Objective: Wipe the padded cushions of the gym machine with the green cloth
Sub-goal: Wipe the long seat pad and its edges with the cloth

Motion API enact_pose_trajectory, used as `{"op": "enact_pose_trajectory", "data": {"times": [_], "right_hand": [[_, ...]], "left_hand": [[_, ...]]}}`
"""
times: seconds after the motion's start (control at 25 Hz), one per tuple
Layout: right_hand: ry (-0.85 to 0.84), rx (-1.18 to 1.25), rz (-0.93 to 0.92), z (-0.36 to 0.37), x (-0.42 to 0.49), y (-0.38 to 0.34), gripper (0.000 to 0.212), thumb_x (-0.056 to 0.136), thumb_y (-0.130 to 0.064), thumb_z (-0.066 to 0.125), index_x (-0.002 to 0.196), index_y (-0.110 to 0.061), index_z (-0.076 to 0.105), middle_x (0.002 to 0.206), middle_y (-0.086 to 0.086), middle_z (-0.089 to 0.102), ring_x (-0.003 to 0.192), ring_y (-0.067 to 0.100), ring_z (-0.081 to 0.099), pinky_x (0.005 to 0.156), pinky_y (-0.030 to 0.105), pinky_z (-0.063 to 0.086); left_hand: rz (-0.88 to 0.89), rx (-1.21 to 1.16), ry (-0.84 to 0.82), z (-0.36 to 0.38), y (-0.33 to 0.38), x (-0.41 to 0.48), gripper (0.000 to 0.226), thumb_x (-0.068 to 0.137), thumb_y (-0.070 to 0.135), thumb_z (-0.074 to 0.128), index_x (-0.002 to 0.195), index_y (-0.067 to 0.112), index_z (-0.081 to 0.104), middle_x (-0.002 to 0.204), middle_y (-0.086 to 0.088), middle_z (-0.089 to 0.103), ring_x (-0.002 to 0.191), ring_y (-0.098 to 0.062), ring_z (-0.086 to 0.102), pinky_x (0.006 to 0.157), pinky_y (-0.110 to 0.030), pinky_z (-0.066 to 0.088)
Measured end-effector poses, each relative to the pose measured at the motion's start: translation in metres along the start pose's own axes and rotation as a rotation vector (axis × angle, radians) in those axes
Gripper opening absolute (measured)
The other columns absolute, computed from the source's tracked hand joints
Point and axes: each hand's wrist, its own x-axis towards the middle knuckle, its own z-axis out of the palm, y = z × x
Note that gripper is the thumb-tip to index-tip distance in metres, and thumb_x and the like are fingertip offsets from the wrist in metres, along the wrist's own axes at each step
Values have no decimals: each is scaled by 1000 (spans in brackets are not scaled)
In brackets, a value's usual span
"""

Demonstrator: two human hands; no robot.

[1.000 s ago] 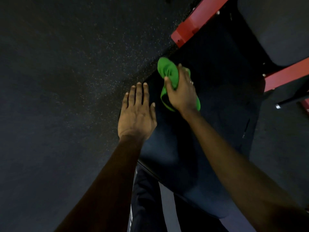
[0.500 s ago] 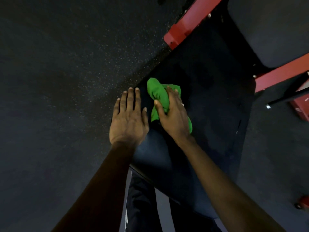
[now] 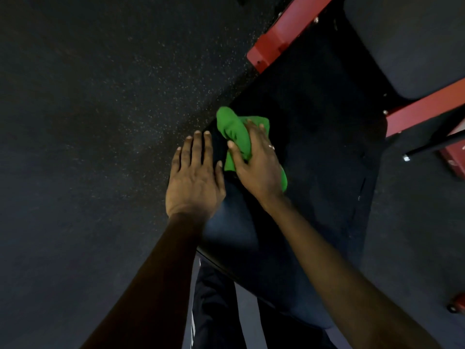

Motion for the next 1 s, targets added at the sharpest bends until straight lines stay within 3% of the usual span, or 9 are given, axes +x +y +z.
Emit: {"op": "enact_pose_trajectory", "data": {"times": [0.16, 0.28, 0.4, 0.6, 0.68, 0.8, 0.88, 1.0], "right_hand": [[97, 3, 78, 1, 48, 22, 54, 100, -47, 54, 142, -13, 53, 143, 5, 59, 133, 27, 54, 105, 40, 46], [85, 3, 106, -11, 103, 29, 50, 97, -52, 51, 133, -18, 57, 130, 1, 65, 117, 24, 62, 94, 37, 49], [67, 58, 154, -14, 97, 19, 44, 96, -55, 51, 125, -23, 58, 121, -1, 68, 111, 24, 64, 84, 31, 45], [-71, 23, 17, -5, -6, 3, 60, 100, -50, 53, 150, -19, 41, 155, 1, 46, 149, 20, 34, 112, 35, 36], [-9, 7, 2, -5, 15, 9, 59, 101, -48, 52, 148, -15, 44, 152, 3, 49, 145, 24, 41, 113, 40, 39], [48, -6, 45, 1, 81, 9, 49, 99, -49, 52, 134, -15, 53, 134, 6, 61, 124, 29, 58, 95, 36, 45], [69, -10, 118, 0, 129, 11, 45, 97, -51, 53, 126, -17, 56, 127, 5, 63, 116, 28, 62, 88, 33, 44], [34, -55, 173, -1, 150, 2, 46, 94, -57, 52, 124, -23, 58, 127, 3, 61, 116, 29, 61, 89, 35, 44]], "left_hand": [[0, 0, 18, 1, 1, 0, 62, 107, 38, 27, 160, 7, 15, 164, -15, 24, 152, -28, 22, 124, -43, 17], [1, 6, 16, -1, 0, -1, 62, 107, 38, 26, 160, 7, 15, 165, -14, 22, 152, -28, 22, 124, -43, 17], [-2, -1, 17, 0, 0, 0, 63, 106, 38, 26, 160, 7, 14, 165, -14, 23, 152, -27, 22, 124, -43, 18], [0, -17, 5, 0, 0, -1, 63, 107, 38, 27, 160, 7, 15, 165, -15, 23, 152, -28, 22, 123, -43, 15], [-2, -23, 7, 1, 0, -1, 63, 107, 38, 27, 160, 7, 15, 165, -14, 22, 152, -28, 21, 123, -43, 15], [-7, -19, 13, 2, 0, 0, 63, 107, 38, 27, 160, 8, 14, 165, -14, 22, 152, -28, 22, 123, -43, 16], [-3, -12, 16, 2, 0, -1, 63, 106, 37, 27, 160, 7, 15, 165, -14, 23, 152, -28, 23, 124, -43, 17], [-10, -19, 21, 3, 0, 0, 63, 106, 37, 28, 160, 7, 16, 165, -14, 24, 151, -28, 24, 123, -43, 18]]}}
